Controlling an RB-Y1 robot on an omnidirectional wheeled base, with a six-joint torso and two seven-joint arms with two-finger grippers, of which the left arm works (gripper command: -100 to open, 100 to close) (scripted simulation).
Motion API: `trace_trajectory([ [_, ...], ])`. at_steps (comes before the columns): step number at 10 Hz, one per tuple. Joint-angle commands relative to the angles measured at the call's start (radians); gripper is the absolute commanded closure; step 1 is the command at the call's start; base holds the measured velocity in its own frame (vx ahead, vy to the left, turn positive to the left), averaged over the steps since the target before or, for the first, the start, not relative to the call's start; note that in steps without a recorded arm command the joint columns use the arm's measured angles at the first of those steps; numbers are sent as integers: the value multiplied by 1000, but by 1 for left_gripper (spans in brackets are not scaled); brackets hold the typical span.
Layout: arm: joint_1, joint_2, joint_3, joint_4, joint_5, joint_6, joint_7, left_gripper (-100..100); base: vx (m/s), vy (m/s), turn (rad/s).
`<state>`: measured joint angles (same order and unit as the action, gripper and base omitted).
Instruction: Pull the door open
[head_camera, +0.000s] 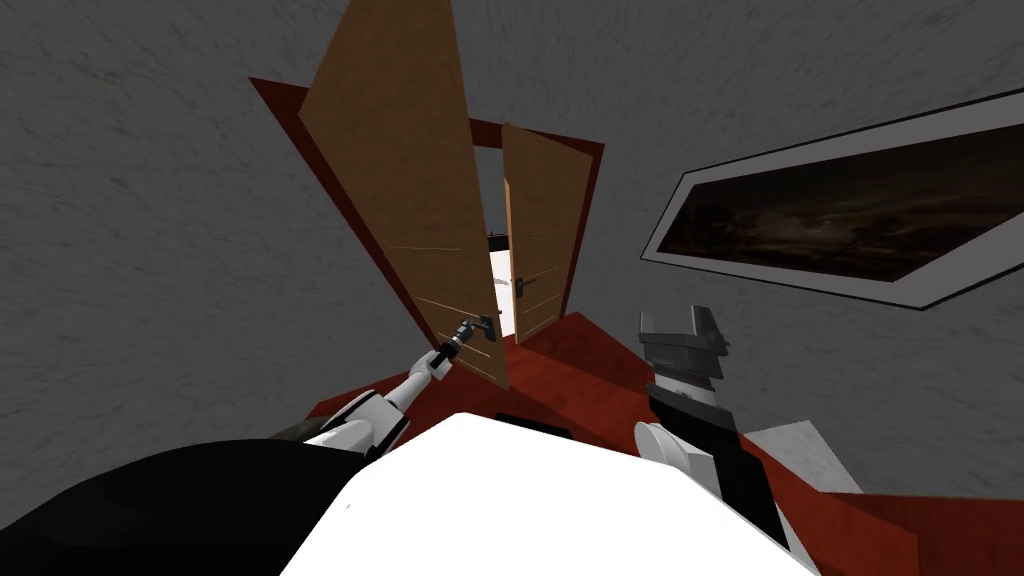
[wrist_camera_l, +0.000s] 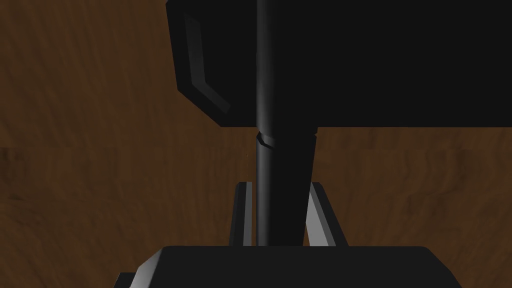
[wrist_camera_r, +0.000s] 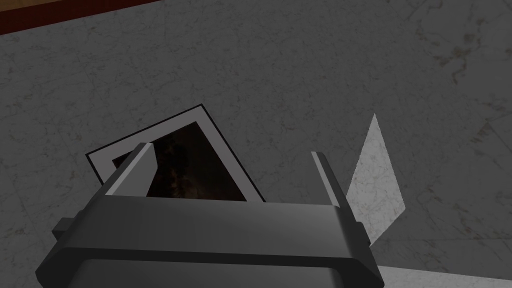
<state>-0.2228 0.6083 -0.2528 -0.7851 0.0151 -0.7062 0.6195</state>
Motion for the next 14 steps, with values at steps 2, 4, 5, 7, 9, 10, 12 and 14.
trace_trajectory([
  [2, 10, 18, -30, -3, -9, -41, 30, 100, -102, 76, -42],
  [4, 24, 37, -50, -13, -15, -68, 53, 100, -100, 61, -38],
  [5, 16, 37, -38, -5, -11, -52, 45, 100, -48, 33, -4],
  [7, 29, 56, -55, -4, -16, -91, 63, 100, -121, 89, -106],
  [9, 44, 77, -73, -3, -20, -137, 83, 100, -178, 110, -117],
  [10, 48, 83, -78, -3, -22, -149, 88, 100, -165, 131, -77],
  [12, 59, 98, -92, -3, -25, -183, 102, 100, -152, 115, -94],
  [14, 68, 112, -104, -2, -28, -213, 115, 100, -155, 150, -109],
])
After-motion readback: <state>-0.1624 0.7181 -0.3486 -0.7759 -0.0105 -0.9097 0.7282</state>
